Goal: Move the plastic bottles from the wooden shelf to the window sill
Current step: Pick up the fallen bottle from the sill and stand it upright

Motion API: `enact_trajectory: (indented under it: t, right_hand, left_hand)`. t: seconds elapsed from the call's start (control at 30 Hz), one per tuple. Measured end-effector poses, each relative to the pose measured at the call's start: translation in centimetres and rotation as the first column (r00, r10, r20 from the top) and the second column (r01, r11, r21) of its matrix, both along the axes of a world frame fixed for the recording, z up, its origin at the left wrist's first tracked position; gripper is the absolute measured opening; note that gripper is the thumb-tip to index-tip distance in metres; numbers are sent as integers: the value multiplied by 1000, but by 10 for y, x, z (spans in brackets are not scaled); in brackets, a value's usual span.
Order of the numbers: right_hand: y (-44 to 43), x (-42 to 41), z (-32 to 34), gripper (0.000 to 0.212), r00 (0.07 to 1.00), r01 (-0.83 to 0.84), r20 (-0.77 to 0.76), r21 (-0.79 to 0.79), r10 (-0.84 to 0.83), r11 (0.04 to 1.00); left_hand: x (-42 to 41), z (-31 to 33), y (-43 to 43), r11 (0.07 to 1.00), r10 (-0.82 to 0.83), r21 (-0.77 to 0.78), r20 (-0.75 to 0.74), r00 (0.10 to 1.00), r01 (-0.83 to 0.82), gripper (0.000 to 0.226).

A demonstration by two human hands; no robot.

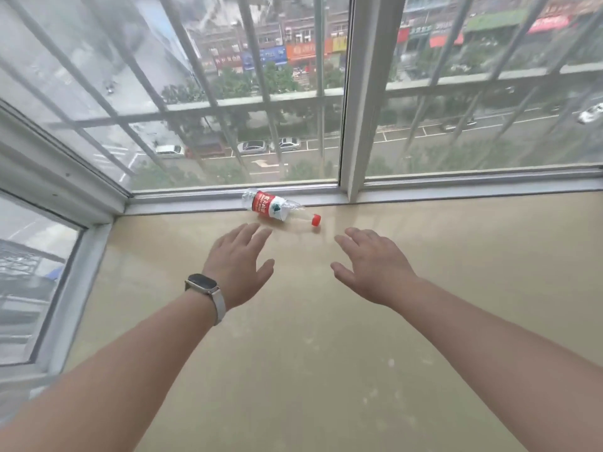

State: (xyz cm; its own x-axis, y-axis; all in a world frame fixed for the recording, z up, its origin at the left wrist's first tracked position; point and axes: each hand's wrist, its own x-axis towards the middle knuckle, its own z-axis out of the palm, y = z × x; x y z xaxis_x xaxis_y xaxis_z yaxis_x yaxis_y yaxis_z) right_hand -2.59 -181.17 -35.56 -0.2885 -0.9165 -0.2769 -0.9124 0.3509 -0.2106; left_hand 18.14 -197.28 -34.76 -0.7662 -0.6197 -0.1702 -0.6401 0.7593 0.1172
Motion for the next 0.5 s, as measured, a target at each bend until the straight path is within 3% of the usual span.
enact_trajectory:
  t: [0.23,0.37,0.5]
  right_hand:
    - [-63,-19,-100,57,949,235,222,-17,-226,972]
    - [-94,-30,-149,61,812,456,435,-53,-390,889]
    - [-111,-27,-182,60,671,581,590,-42,-449,813]
  left_hand:
    - [-40,-100,-74,998,-50,36,37,998,49,60]
    - [-59,-143,-117,996,-86,-1,59,995,86,65]
    - [-79,-167,-145,992,-123,-29,57,991,125,73]
